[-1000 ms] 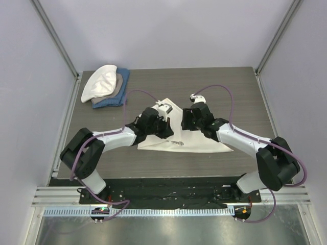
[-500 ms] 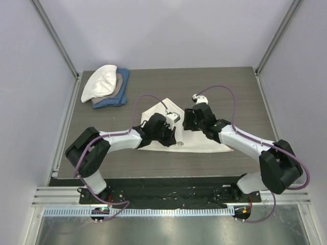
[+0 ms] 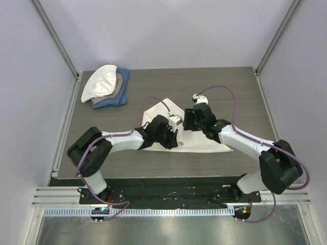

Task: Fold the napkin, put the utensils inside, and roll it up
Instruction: Fold the napkin

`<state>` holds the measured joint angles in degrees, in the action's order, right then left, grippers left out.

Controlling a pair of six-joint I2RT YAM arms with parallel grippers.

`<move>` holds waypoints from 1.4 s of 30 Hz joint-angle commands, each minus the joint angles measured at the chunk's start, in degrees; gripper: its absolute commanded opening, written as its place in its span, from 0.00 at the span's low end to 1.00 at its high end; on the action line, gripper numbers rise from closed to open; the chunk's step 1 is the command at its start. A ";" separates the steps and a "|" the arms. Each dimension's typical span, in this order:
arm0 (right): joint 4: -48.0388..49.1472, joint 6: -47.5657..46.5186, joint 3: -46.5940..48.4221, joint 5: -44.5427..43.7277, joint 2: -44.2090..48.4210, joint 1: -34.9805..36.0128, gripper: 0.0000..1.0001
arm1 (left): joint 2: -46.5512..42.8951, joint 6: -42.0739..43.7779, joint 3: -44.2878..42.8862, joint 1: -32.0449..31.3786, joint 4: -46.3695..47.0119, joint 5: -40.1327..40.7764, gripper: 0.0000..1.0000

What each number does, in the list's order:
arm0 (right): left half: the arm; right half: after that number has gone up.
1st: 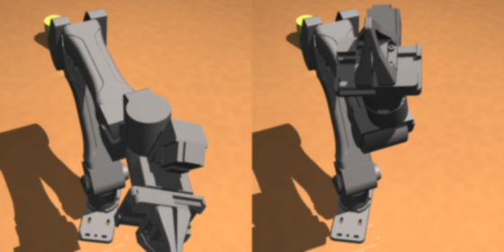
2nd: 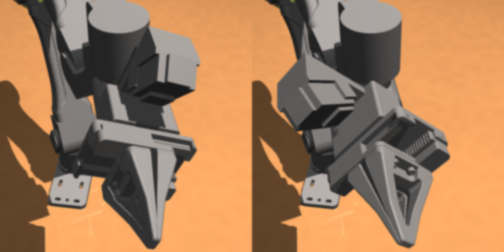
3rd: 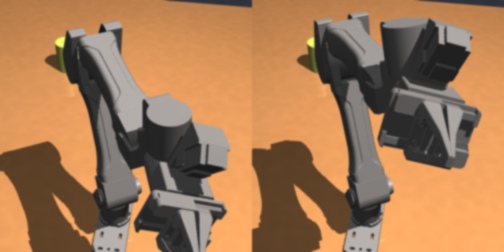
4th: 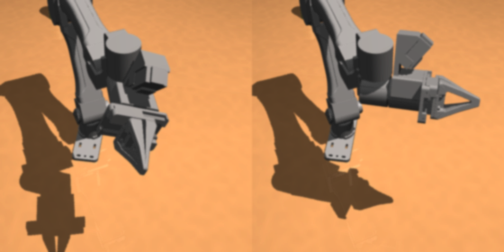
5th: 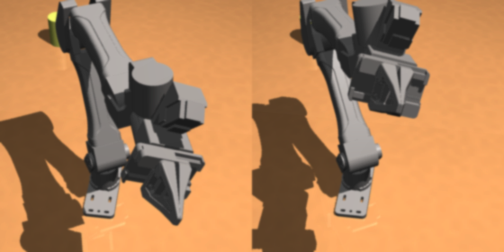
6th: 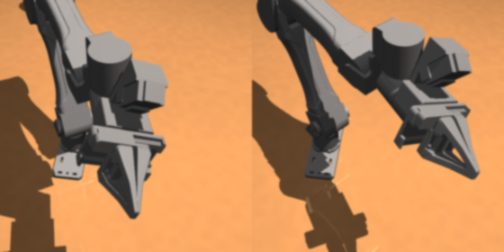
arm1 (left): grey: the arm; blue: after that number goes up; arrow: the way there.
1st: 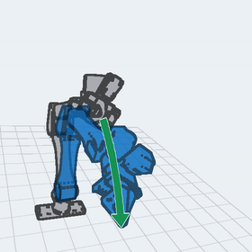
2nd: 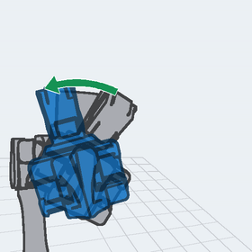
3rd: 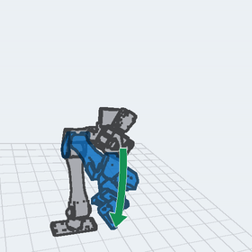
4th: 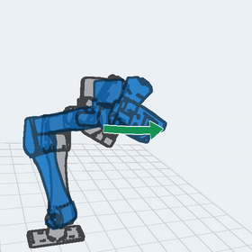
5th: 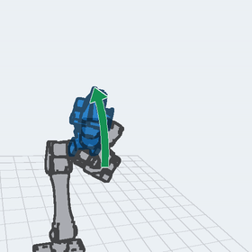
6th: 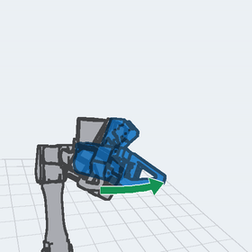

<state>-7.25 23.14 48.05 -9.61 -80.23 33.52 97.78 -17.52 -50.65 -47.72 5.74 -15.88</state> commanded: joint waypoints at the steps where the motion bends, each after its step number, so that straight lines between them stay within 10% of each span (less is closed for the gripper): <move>1: 1.27 0.60 0.29 -2.17 1.21 -0.38 0.61 | -0.22 0.03 -1.20 -0.44 0.33 -1.43 0.00; 36: -2.95 -1.08 2.22 -7.18 1.39 -1.52 0.61 | -0.66 -2.52 0.64 -2.55 0.94 3.04 0.00; 42: -3.48 -0.81 1.26 -7.09 2.26 -1.88 0.62 | 0.13 -3.57 -1.55 -2.55 1.82 5.15 0.21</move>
<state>-11.40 21.39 49.19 -15.77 -78.89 32.12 97.76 -20.40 -50.00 -49.89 5.91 -12.97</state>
